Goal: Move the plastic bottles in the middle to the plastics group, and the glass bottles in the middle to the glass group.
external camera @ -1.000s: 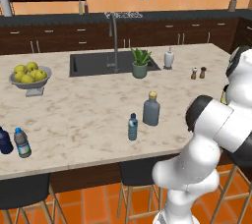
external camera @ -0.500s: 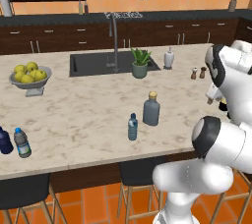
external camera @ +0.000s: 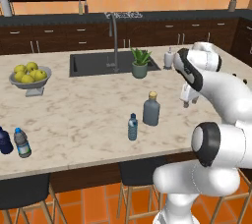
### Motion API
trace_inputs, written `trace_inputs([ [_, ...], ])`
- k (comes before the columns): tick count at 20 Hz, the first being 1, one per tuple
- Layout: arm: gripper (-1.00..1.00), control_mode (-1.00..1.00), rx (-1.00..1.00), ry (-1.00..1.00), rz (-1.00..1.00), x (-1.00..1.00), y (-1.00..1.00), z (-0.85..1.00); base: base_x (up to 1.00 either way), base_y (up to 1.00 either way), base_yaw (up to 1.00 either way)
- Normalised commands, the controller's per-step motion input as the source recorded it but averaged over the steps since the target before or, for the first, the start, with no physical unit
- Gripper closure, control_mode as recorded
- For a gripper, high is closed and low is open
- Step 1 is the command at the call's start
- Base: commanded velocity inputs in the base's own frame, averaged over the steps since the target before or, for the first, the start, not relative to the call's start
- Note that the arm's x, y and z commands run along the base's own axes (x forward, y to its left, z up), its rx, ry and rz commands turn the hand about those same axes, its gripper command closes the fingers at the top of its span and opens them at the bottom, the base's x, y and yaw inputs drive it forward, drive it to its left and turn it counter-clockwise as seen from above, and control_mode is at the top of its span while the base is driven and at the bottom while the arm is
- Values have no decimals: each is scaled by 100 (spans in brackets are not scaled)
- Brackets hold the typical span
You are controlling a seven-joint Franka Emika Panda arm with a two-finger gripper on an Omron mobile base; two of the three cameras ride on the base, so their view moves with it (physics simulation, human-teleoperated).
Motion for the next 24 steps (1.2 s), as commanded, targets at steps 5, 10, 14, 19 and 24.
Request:
trace_inputs([
  [5, -100, -100, -8, 3, -1, 38, 55, 4, 0, 0, 0],
  [10, -100, -100, -2, -1, -11, 63, 16, 0, 0, 0, 0],
  [14, -100, -100, -2, -6, -34, 73, 46, 0, 0, 0, 0],
  [19, -100, -100, -1, 0, -37, 20, 36, 0, 0, 0, 0],
  [24, -100, -100, 2, -11, -32, -5, 8, 0, 0, 0, 0],
])
